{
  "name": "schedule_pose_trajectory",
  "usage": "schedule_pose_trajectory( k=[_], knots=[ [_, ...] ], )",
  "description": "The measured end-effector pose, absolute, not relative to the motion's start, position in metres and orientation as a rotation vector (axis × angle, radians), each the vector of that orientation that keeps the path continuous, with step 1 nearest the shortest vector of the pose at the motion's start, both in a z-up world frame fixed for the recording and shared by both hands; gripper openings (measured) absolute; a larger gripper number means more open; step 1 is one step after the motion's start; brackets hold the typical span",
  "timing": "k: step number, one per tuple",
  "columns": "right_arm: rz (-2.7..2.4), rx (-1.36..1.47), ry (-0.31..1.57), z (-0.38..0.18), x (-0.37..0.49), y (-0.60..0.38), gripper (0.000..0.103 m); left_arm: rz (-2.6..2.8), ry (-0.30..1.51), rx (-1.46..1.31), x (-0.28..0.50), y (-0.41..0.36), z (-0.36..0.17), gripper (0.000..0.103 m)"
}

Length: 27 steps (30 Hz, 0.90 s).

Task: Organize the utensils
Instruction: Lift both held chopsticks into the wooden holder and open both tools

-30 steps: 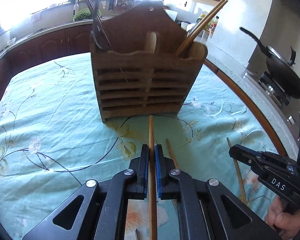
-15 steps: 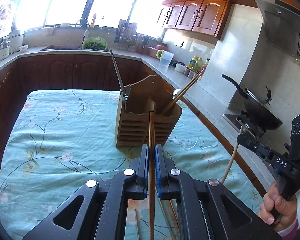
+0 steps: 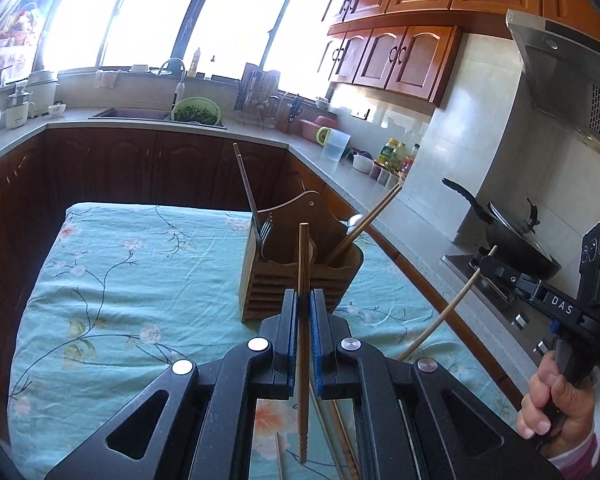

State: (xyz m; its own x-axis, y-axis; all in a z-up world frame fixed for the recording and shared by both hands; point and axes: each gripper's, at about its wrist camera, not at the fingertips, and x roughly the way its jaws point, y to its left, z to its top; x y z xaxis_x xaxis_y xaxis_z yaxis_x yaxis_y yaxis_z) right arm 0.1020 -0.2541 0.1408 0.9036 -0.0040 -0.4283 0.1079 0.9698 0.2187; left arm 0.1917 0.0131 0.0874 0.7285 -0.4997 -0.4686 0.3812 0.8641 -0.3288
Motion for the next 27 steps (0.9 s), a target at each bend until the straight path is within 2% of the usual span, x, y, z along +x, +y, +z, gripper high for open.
schedule_pose_trajectory(
  k=[9, 21, 27],
  knots=[
    [-0.060, 0.229, 0.410, 0.153, 0.115, -0.258, 0.005, -0.466, 0.510, -0.234, 0.205, 0.015, 0.103, 0.004],
    [-0.073, 0.187, 0.256, 0.214, 0.158, -0.265, 0.005, -0.416, 0.325, -0.293, 0.252, 0.010, 0.147, 0.004],
    [-0.104, 0.198, 0.242, 0.221, 0.191, -0.276, 0.005, -0.341, 0.267, -0.332, 0.282, -0.002, 0.137, 0.004]
  ],
)
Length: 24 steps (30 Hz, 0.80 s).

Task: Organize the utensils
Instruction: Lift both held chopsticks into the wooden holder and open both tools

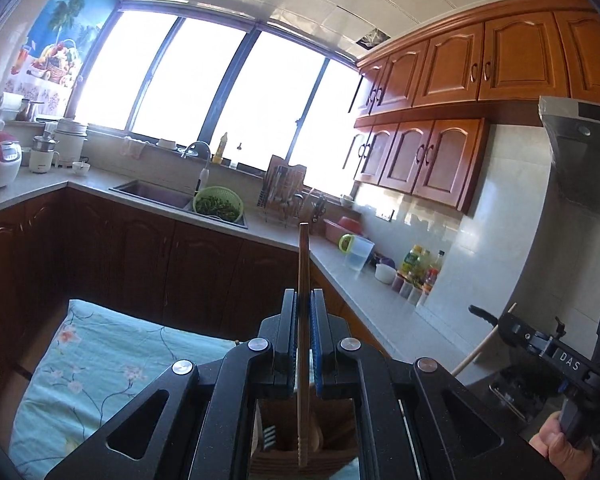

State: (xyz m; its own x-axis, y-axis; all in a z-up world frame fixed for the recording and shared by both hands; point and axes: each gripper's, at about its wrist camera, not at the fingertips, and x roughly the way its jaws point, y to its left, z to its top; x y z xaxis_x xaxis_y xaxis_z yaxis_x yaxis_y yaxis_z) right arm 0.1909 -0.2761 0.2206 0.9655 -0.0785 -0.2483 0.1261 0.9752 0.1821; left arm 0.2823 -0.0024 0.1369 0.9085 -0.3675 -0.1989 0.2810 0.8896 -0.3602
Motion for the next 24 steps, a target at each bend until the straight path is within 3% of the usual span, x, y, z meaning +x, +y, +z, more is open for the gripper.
schedule_pose_trajectory(
  k=[14, 24],
  knots=[
    [-0.131, 0.244, 0.355, 0.145, 0.225, -0.287, 0.005, -0.288, 0.299, -0.316, 0.313, -0.044, 0.059, 0.004],
    [-0.146, 0.267, 0.403, 0.121, 0.230, -0.290, 0.005, -0.295, 0.342, -0.263, 0.315, -0.040, 0.053, 0.006]
  ],
)
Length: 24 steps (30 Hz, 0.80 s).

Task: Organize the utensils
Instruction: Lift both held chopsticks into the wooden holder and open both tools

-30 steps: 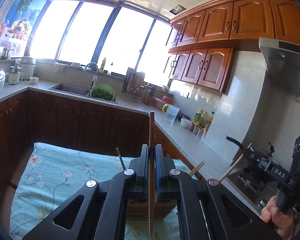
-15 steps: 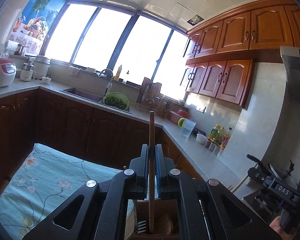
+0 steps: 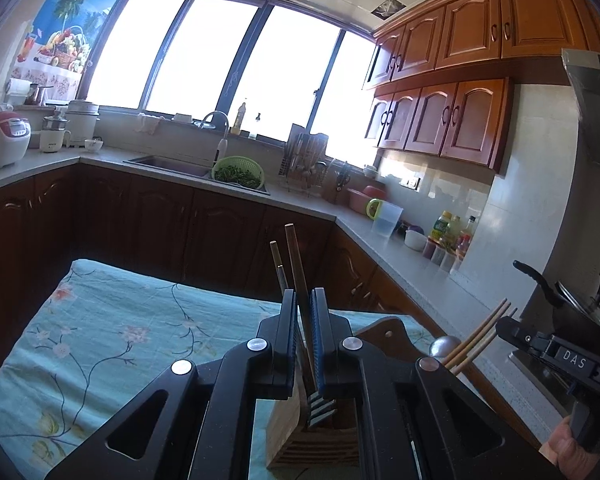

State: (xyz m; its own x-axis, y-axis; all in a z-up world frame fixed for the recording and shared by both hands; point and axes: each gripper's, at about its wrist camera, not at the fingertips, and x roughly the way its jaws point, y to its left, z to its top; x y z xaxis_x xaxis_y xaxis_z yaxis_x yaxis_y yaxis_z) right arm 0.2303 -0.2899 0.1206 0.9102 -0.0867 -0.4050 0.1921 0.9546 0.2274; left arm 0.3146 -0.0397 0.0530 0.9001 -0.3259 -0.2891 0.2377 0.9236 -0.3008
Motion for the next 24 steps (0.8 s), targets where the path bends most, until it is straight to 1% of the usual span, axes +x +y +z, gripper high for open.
schedule_pose_trajectory(
  k=[6, 16, 17, 18, 19, 20, 21, 22, 23, 24],
  knots=[
    [-0.149, 0.265, 0.409, 0.121, 0.230, -0.290, 0.005, -0.316, 0.373, -0.209, 0.320, -0.046, 0.056, 0.006],
    [-0.147, 0.273, 0.415, 0.121, 0.229, -0.292, 0.006, -0.323, 0.396, -0.214, 0.325, -0.038, 0.064, 0.006],
    [-0.146, 0.277, 0.418, 0.121, 0.229, -0.293, 0.007, -0.324, 0.400, -0.215, 0.325, -0.038, 0.064, 0.006],
    [-0.144, 0.283, 0.420, 0.121, 0.230, -0.293, 0.010, -0.325, 0.405, -0.216, 0.326, -0.038, 0.065, 0.006],
    [-0.139, 0.292, 0.423, 0.121, 0.230, -0.295, 0.010, -0.325, 0.411, -0.219, 0.327, -0.038, 0.067, 0.006],
    [-0.135, 0.301, 0.425, 0.121, 0.229, -0.296, 0.011, -0.325, 0.419, -0.221, 0.327, -0.037, 0.068, 0.010],
    [-0.133, 0.310, 0.423, 0.121, 0.228, -0.297, 0.013, -0.325, 0.426, -0.223, 0.328, -0.036, 0.069, 0.013],
    [-0.131, 0.319, 0.418, 0.122, 0.225, -0.299, 0.016, -0.319, 0.430, -0.225, 0.327, -0.035, 0.070, 0.023],
    [-0.123, 0.331, 0.411, 0.123, 0.223, -0.301, 0.028, -0.317, 0.425, -0.229, 0.324, -0.034, 0.071, 0.026],
    [-0.119, 0.340, 0.403, 0.125, 0.219, -0.303, 0.042, -0.317, 0.420, -0.231, 0.322, -0.033, 0.073, 0.029]
  ],
)
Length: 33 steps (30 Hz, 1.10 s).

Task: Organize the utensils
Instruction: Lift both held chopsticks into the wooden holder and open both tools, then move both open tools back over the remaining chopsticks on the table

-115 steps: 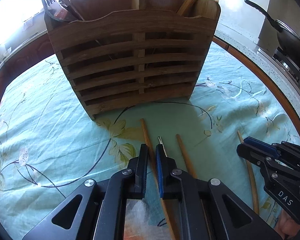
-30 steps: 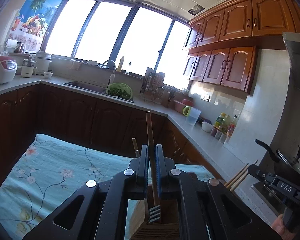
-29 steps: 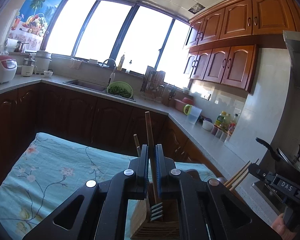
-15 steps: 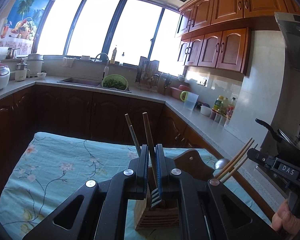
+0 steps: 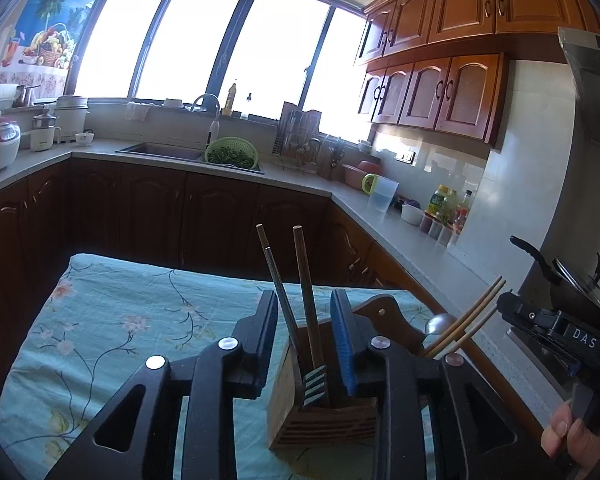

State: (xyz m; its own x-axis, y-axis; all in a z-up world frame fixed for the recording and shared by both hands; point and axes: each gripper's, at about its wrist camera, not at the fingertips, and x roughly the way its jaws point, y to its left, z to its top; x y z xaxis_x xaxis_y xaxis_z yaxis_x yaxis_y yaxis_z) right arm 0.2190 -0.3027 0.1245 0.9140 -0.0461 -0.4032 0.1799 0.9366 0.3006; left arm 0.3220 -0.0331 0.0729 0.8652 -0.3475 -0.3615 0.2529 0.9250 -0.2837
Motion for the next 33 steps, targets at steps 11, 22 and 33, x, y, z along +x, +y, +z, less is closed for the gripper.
schedule_pose_trajectory(
  k=[11, 22, 33],
  knots=[
    [-0.089, 0.394, 0.309, 0.131, 0.156, -0.298, 0.098, -0.267, 0.412, -0.245, 0.260, -0.006, 0.080, 0.081],
    [-0.099, 0.434, 0.411, 0.080, 0.093, -0.282, 0.098, -0.246, 0.494, -0.263, 0.171, 0.021, 0.059, 0.083],
    [-0.133, 0.445, 0.516, 0.036, 0.050, -0.270, 0.098, -0.242, 0.609, -0.255, 0.115, 0.031, 0.035, 0.083]
  ],
)
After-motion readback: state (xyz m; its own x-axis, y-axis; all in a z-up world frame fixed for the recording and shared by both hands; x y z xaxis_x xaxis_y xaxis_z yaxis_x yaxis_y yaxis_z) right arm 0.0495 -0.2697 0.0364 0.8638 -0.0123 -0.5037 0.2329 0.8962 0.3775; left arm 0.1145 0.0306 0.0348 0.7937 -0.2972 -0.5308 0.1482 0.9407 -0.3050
